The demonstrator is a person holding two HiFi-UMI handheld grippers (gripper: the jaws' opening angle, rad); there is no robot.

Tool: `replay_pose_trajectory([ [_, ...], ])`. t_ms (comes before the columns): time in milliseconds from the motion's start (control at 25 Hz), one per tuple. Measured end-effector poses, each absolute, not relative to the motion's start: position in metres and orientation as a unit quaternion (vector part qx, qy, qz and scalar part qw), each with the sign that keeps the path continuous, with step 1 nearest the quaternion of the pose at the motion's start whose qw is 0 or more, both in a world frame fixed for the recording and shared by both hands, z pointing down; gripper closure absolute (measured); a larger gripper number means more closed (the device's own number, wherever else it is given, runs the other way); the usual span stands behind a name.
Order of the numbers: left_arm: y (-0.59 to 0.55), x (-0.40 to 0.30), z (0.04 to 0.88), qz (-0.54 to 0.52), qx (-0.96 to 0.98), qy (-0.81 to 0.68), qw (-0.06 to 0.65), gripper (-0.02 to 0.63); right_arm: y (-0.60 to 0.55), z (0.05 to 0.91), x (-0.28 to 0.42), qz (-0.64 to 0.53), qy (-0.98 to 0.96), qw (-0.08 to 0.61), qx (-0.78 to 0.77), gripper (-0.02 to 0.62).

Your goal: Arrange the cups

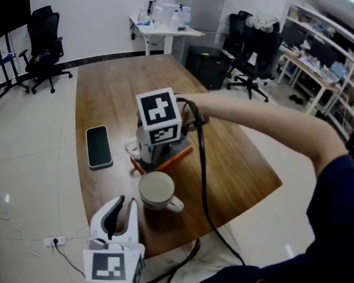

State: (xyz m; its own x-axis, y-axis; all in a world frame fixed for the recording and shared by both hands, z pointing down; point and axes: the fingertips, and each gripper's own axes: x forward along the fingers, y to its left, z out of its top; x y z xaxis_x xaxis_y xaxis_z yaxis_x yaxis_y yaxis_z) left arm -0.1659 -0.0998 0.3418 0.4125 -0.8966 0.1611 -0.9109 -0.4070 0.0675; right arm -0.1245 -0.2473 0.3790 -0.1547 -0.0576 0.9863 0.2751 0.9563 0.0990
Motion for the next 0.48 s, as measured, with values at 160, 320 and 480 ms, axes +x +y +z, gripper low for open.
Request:
replay_pose_trajectory([
  [160,-0.100,-0.165,0.342,0.050,0.837,-0.540,0.072,0.525,-0.246,0.374,-0.123,-0.115,-0.757,0.639,-0.073,0.052],
  [320,-0.099,-0.166,0.343,0.051,0.837,-0.540,0.071,0.526,-0.249,0.362,-0.120,-0.122,-0.770,0.623,-0.061,0.037],
  [480,-0.099,-0.168,0.344,0.051,0.837,-0.539,0.072,0.526,-0.262,0.345,-0.109,-0.122,-0.788,0.603,-0.033,0.035],
])
